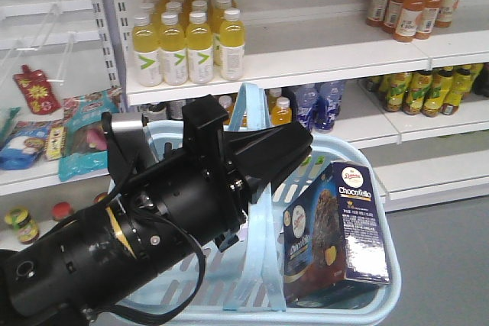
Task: Left arm holds basket, right arm returns cookies
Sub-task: 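Keep holding the basket with the left gripper while turning along the shelves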
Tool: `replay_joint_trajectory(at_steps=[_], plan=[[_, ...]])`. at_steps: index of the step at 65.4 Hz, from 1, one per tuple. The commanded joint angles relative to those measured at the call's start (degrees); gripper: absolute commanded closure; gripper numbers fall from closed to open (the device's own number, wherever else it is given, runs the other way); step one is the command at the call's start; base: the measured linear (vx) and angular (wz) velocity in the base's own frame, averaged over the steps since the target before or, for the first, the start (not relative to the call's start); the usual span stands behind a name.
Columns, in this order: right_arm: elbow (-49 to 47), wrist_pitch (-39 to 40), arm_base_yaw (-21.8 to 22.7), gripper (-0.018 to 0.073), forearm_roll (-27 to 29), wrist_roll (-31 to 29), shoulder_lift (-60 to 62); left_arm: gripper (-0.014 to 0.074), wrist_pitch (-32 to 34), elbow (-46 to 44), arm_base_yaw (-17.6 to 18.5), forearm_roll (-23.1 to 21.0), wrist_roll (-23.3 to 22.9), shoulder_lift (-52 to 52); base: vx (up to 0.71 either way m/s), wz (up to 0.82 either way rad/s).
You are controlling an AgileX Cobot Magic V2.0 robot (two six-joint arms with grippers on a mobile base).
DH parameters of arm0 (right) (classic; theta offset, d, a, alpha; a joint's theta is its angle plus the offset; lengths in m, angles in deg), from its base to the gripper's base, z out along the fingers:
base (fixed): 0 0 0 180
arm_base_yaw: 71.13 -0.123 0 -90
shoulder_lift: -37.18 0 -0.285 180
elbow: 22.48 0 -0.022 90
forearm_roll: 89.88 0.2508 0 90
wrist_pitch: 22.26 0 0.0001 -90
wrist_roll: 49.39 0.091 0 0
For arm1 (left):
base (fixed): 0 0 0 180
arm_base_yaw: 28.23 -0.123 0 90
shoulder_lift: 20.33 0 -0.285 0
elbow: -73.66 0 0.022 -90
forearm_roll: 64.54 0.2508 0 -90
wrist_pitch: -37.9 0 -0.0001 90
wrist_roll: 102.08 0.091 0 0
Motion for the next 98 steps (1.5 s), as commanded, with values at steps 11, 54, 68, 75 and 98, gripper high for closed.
replay_joint_trajectory(at_steps=[11,54,68,75,98], plan=[[0.0,4.3,0.0,0.0567,-0.5,0.0,0.6,0.0603,6.9,-1.9,0.3,0.5,0.2,-2.1,0.27,-0.46],[0.0,4.3,0.0,0.0567,-0.5,0.0,0.6,0.0603,6.9,-1.9,0.3,0.5,0.2,-2.1,0.22,-0.58],[0.0,4.3,0.0,0.0567,-0.5,0.0,0.6,0.0603,6.9,-1.9,0.3,0.5,0.2,-2.1,0.21,-0.60],[0.0,4.3,0.0,0.0567,-0.5,0.0,0.6,0.0603,6.9,-1.9,0.3,0.5,0.2,-2.1,0.20,-0.63],[0.0,4.3,0.0,0.0567,-0.5,0.0,0.6,0.0603,6.9,-1.9,0.3,0.5,0.2,-2.1,0.17,-0.62]])
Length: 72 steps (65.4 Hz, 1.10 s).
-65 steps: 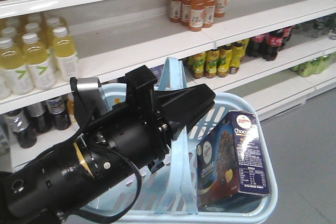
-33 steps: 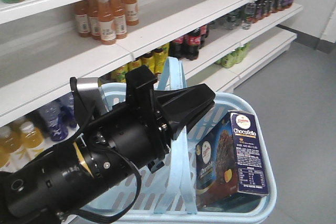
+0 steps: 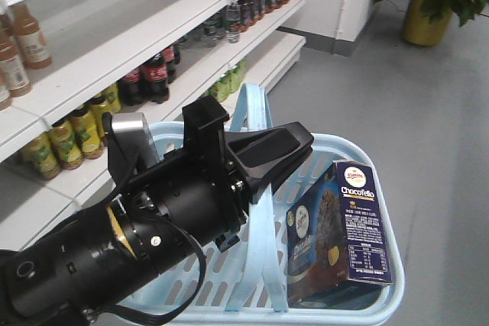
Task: Left arm holds basket, right arm returns cookies
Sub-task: 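Keep holding the basket with the left gripper while turning along the shelves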
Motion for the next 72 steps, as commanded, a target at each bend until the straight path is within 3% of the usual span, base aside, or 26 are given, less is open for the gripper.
replay_joint_trajectory(at_steps=[1,34,72], plan=[[0.0,4.3,0.0,0.0567,-0.5,0.0,0.6,0.0603,6.9,-1.9,0.3,0.5,0.2,-2.1,0.15,-0.60],[0.0,4.3,0.0,0.0567,-0.5,0.0,0.6,0.0603,6.9,-1.9,0.3,0.5,0.2,-2.1,0.12,-0.41],[0.0,4.3,0.0,0.0567,-0.5,0.0,0.6,0.0603,6.9,-1.9,0.3,0.5,0.2,-2.1,0.13,-0.08]])
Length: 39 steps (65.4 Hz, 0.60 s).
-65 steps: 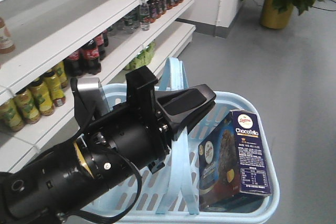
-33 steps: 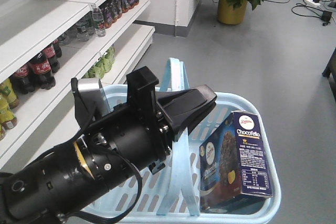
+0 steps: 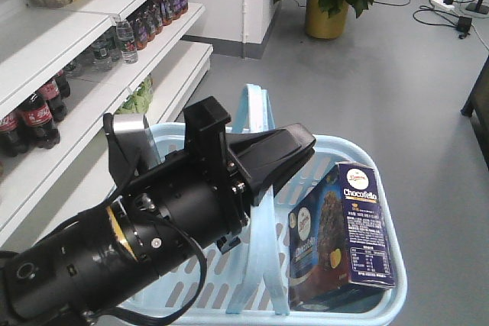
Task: Left arm holds basket, right arm returns cookies
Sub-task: 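Keep holding the basket with the left gripper while turning along the shelves, then drive with the basket held in the left gripper toward the snack shelf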
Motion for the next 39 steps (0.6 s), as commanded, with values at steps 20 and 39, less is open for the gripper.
replay_joint_trajectory(at_steps=[20,39], plan=[[0.0,4.3,0.0,0.0567,-0.5,0.0,0.6,0.0603,6.9,-1.9,0.3,0.5,0.2,-2.1,0.29,-0.05],[0.0,4.3,0.0,0.0567,-0.5,0.0,0.6,0.0603,6.9,-1.9,0.3,0.5,0.2,-2.1,0.39,-0.08]])
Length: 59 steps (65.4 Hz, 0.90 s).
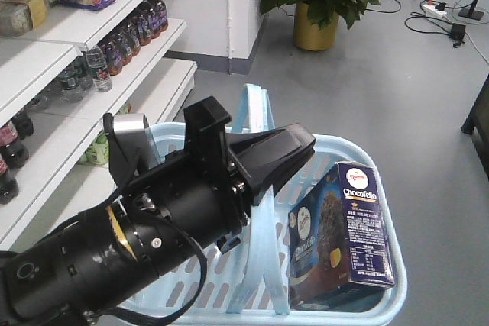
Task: Left arm holds basket, right arm returns cookies
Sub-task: 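Drive with the basket held in the left gripper toward the snack shelf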
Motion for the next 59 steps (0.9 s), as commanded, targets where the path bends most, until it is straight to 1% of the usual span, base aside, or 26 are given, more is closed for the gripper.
replay_joint_trajectory(at_steps=[1,59], plan=[[0.0,4.3,0.0,0.0567,-0.5,0.0,0.6,0.0603,6.9,-1.9,0.3,0.5,0.2,-2.1,0.40,-0.05],[0.0,4.3,0.0,0.0567,-0.5,0.0,0.6,0.0603,6.8,-1.9,0.3,0.5,0.2,-2.1,0.42,-0.06]])
